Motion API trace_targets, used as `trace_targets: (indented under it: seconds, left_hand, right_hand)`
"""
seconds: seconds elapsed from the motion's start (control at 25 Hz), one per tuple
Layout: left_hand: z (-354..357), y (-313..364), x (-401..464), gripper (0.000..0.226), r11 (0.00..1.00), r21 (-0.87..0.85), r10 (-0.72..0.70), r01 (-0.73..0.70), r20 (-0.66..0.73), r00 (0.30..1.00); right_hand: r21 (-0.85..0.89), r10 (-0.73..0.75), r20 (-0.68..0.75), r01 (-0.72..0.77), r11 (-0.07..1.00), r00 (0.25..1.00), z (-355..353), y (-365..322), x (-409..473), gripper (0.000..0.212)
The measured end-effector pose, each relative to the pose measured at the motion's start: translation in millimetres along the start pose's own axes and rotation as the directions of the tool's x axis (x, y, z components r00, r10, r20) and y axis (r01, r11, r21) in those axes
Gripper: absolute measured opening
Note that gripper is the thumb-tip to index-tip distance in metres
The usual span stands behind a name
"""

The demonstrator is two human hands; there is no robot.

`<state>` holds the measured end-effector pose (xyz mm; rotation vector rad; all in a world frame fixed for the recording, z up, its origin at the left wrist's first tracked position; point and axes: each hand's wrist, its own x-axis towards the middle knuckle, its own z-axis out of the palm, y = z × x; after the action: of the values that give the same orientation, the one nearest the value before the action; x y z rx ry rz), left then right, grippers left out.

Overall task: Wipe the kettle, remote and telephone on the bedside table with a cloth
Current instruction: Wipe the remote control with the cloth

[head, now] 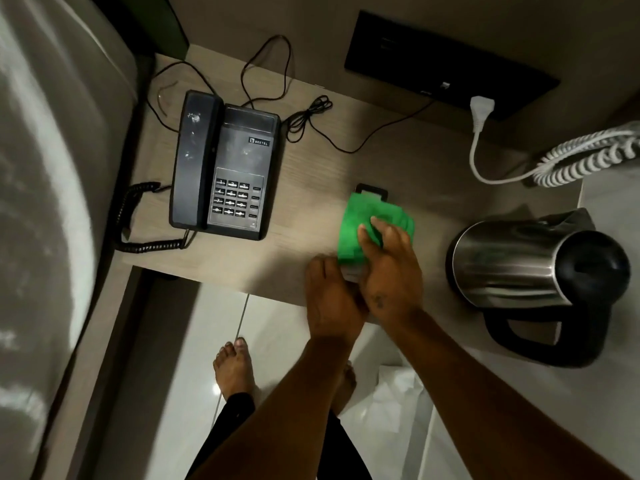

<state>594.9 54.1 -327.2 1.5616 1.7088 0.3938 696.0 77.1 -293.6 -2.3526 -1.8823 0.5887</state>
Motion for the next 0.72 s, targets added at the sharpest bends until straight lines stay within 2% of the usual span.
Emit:
trace_targets:
  seconds: [0.08,0.16,0.24,0.32,0.4,0.48,0.52,0.6,0.72]
  left_hand:
    - [0.8,-0.8,1.0,0.048,0.999,-0.027,-0.031,0.031,0.014,0.999]
    - [1.9,-1.6,0.8,0.054,0.996,-0.055,-0.062,0.063,0.029,0.998]
    - [4.5,-3.4,0.2,0.059,0.997,-0.044,-0.062,0.063,0.03,0.998]
    - [3.7,-4.4,1.3,0.06,0.997,-0.035,-0.069,0.07,0.032,0.997]
    - [1.0,-2.5,1.7,0.056,0.996,-0.047,-0.07,0.071,0.03,0.997]
    - [-1.3,-2.2,2.2,0.051,0.997,-0.043,-0.062,0.062,0.02,0.998]
    - [-1.7,-3.0,1.6,0.051,0.998,-0.033,-0.061,0.061,0.017,0.998]
    - [-0.2,-4.8,1.0,0.053,0.999,-0.029,-0.043,0.044,0.021,0.999]
    - [3.5,-7.3,1.0,0.058,0.997,-0.048,-0.059,0.06,0.025,0.998]
  right_hand:
    - [0.079,-0.001,-0.008,0.002,0.997,1.0,-2.5,-2.4,-12.4,0.059]
    - [0.193,0.102,-0.079,-0.085,0.978,0.992,-12.4,-2.0,18.7,0.044]
    - [0.118,0.144,-0.075,-0.135,0.984,0.987,-22.6,4.0,63.4,0.043]
    - [0.04,0.068,-0.08,-0.065,0.997,0.994,-28.0,6.9,77.3,0.048]
    - [0.125,0.018,-0.112,-0.004,0.992,0.994,-21.7,6.3,47.5,0.041]
    - [0.257,0.072,-0.036,-0.06,0.965,0.997,-9.0,0.8,-2.1,0.03]
    - [0.268,0.091,0.007,-0.089,0.959,0.996,-4.7,-0.5,-20.2,0.026]
    - [0.224,0.074,-0.018,-0.068,0.972,0.997,-1.4,0.9,-18.2,0.028]
    - [0.063,0.002,-0.098,0.004,0.998,0.995,-14.6,4.7,44.3,0.044]
